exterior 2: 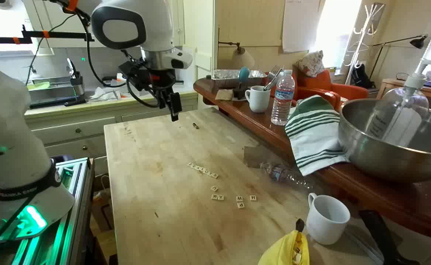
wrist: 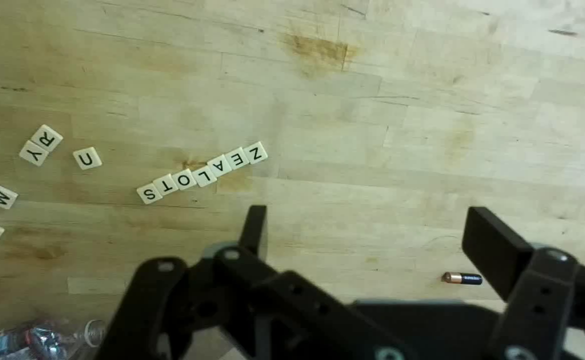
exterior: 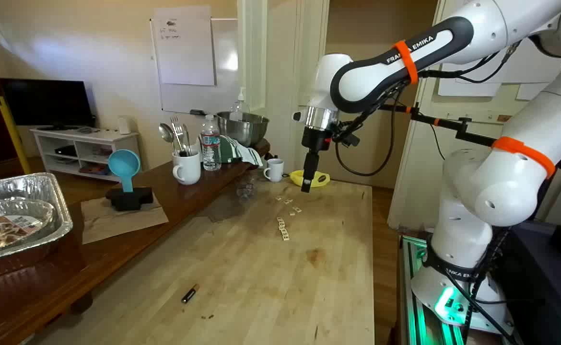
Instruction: Use the tiles to create the word 'Zero'.
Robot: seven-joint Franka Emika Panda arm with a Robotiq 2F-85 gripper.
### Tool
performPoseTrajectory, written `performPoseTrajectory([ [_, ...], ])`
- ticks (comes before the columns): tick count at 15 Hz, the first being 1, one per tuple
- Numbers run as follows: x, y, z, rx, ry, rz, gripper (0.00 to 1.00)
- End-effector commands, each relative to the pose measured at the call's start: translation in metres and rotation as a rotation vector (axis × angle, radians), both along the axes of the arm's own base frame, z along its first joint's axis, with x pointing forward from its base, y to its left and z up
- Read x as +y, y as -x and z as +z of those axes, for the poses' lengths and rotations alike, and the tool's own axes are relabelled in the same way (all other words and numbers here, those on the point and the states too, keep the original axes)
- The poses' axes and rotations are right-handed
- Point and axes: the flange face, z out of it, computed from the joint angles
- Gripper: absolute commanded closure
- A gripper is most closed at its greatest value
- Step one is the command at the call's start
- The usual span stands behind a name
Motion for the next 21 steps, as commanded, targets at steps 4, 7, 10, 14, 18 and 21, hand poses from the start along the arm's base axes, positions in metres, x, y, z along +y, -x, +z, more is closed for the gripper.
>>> performPoseTrajectory([
  [4,0.0,-0.005,-0.014,0.008,0.022,-0.016,0.0],
  [7,-0.003,-0.013,-0.038,-0.044,0.044,-0.019,0.0],
  [10,-0.009,-0.024,-0.064,-0.094,0.055,0.002,0.0],
  [14,-0.02,-0.037,-0.098,-0.125,0.092,0.033,0.0],
  [18,-0.029,-0.045,-0.129,-0.109,0.115,0.068,0.42],
  [21,-0.032,-0.049,-0.147,-0.095,0.122,0.087,0.65],
])
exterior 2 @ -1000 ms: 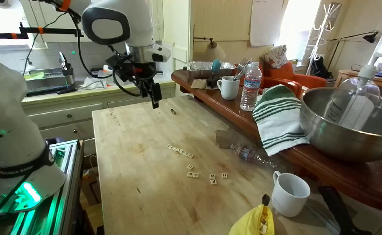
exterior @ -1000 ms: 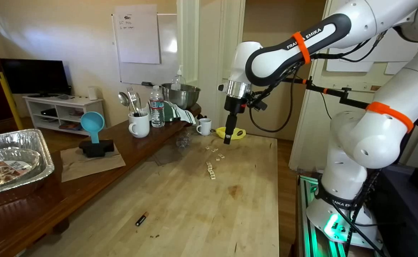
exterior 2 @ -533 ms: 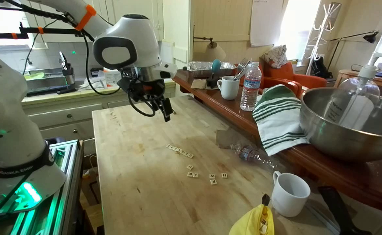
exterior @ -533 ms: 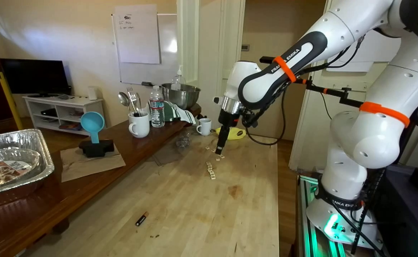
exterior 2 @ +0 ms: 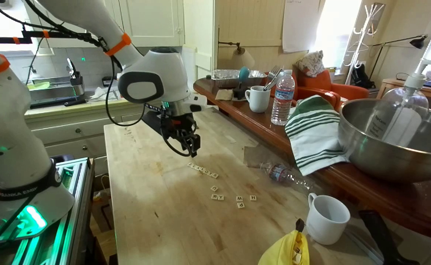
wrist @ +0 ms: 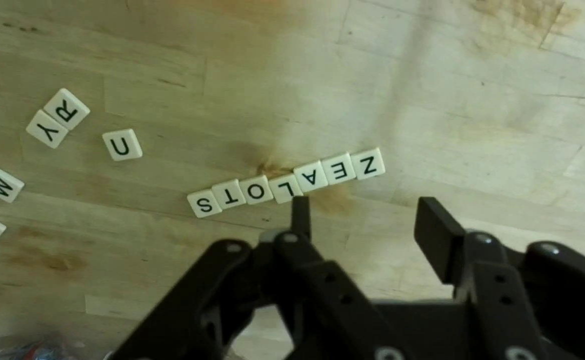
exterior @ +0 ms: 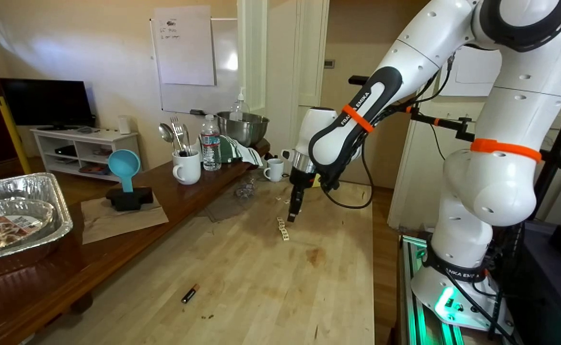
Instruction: Use the tiles to create the word 'Zero'.
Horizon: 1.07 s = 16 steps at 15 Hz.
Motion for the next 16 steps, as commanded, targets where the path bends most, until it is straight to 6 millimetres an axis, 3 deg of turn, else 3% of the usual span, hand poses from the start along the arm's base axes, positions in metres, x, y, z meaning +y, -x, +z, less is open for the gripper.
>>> performPoseTrajectory([
  [1,-0.005,-0.01,-0.023,0.004,0.009,0.025,0.73],
  [5,-0.006,-0.019,-0.035,-0.008,-0.003,0.045,1.0],
  [16,-0.014,-0.036,-0.06,-0.01,-0.012,0.067,1.0],
])
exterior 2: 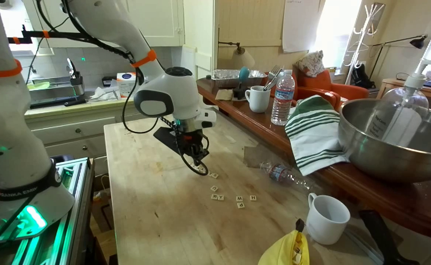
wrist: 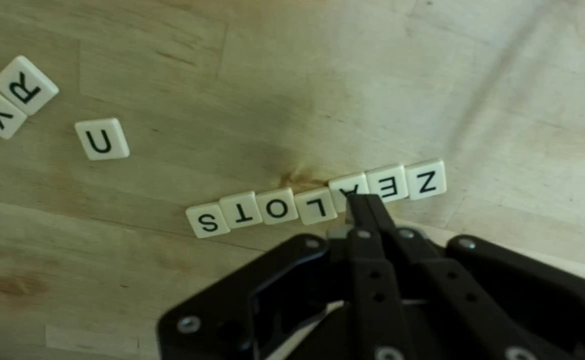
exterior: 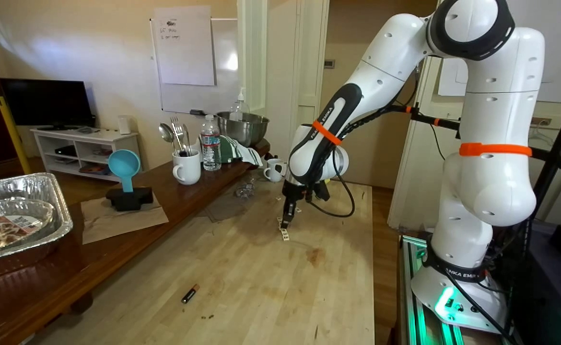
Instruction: Use the tiles to create the word 'Zero'.
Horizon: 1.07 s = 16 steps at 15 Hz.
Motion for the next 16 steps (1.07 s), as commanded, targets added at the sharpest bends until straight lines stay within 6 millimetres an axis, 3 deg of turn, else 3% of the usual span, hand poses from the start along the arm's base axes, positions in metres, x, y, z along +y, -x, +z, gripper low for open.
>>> performPoseTrajectory([
  [1,0.0,-0.009,-0.011,-0.016,-0.005,0.005,1.0],
  [16,-0.009,-0.018,-0.022,-0.008,0.007,0.043,1.0],
])
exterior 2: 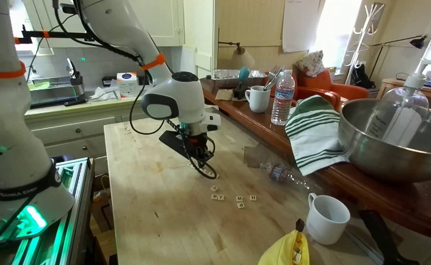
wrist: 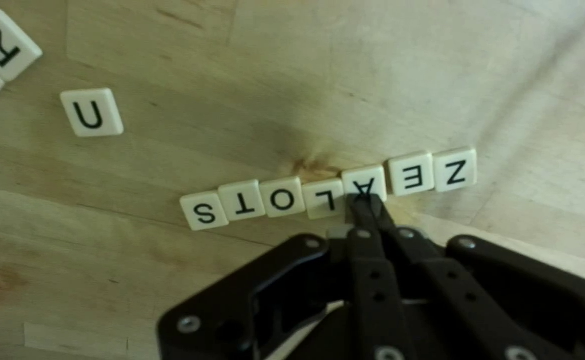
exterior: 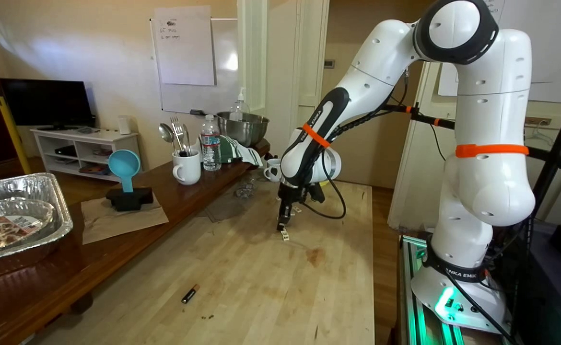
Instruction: Use the tiles to create the word 'Zero'.
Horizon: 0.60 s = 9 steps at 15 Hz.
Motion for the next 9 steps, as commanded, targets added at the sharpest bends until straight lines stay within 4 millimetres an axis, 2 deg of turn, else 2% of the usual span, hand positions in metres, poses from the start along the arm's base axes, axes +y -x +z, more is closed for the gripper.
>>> performPoseTrajectory([
  [1,-0.008,-0.003,-0.009,-0.009,0.015,0.01,1.0],
  [9,-0.031,-0.014,-0.008,-0.035,0.026,-0.01,1.0],
])
